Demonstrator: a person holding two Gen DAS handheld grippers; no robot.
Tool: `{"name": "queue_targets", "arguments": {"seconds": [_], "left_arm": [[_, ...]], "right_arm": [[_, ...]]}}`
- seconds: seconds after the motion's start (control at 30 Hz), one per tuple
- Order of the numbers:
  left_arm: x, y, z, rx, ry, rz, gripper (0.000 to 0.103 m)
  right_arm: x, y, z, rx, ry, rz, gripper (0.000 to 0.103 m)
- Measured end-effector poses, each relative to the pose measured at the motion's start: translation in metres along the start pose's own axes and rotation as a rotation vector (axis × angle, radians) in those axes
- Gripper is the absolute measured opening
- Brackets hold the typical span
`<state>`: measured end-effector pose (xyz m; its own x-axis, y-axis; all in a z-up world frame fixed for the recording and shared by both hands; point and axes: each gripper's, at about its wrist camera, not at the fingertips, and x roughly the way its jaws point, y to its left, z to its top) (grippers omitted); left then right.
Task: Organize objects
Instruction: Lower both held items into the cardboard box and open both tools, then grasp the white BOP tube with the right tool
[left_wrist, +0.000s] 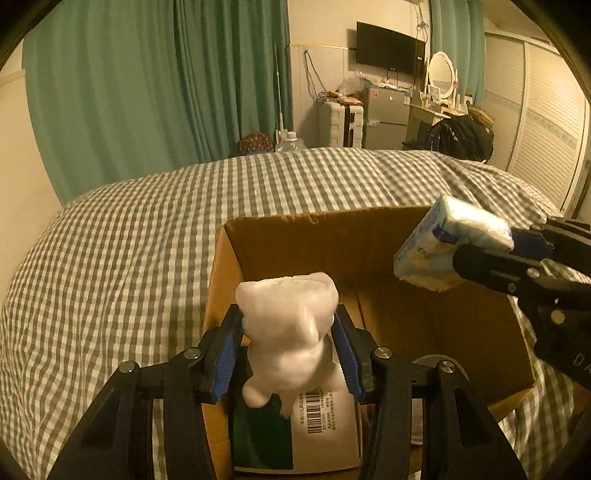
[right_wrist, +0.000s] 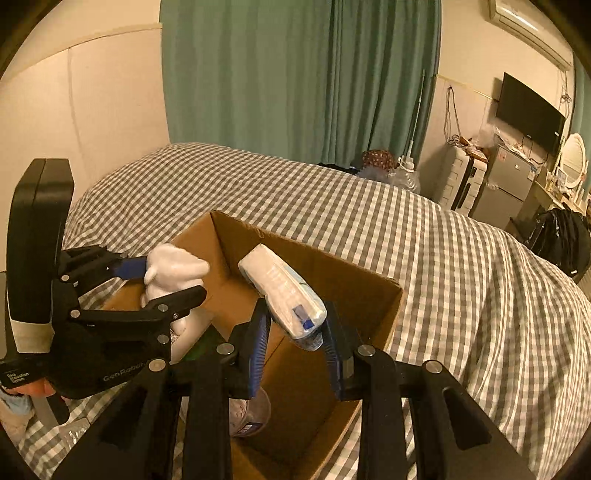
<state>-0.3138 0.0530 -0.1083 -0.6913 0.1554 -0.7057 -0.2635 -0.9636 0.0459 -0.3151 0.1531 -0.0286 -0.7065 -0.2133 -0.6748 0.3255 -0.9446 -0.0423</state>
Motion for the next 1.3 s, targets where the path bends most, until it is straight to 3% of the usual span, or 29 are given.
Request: {"name": "queue_targets", "arguments": {"seconds": [0.13,0.17,0.23,0.27,0.3,0.43,0.53,0.9,1.13,1.3], "left_arm": [[-0.010,-0.003,0.000,0.004,-0.013,-0.009,0.051],[-0.017,-0.001,-0.001,0.008,-0.017,-0.009,0.056],[-0.034,0.002,-0.001,0.018,-0.040,0.016,0.070],[-0.044,0.002,0.001,0.021,-0.058,0.034,0.081],[-0.054,0.004,0.003,0.019,-0.074,0.047,0.087],[-0.090,0.006,0.006,-0.001,-0.112,0.067,0.090],[-0.125,0.011,0.001,-0.011,-0.150,0.100,0.102],[-0.237,0.028,-0.043,-0.058,-0.241,0.116,0.103],[-0.257,0.039,-0.096,-0.110,-0.198,0.178,0.103],[-0.244,0.041,-0.139,-0.155,-0.133,0.214,0.103]], "right_arm": [[-0.010,-0.007,0.006,0.021,-0.021,-0.007,0.030],[-0.016,-0.007,0.007,0.021,-0.030,-0.018,0.033],[-0.028,-0.006,0.010,0.022,-0.051,-0.032,0.049],[-0.034,-0.005,0.012,0.025,-0.062,-0.040,0.066],[-0.045,-0.006,0.014,0.035,-0.086,-0.051,0.071],[-0.090,0.000,0.018,0.049,-0.149,-0.054,0.073],[-0.123,0.008,0.018,0.028,-0.187,-0.067,0.078],[-0.229,0.073,-0.010,-0.079,-0.249,-0.068,0.079],[-0.240,0.103,-0.050,-0.102,-0.217,-0.053,0.080],[-0.215,0.114,-0.093,-0.108,-0.145,-0.047,0.080]]}}
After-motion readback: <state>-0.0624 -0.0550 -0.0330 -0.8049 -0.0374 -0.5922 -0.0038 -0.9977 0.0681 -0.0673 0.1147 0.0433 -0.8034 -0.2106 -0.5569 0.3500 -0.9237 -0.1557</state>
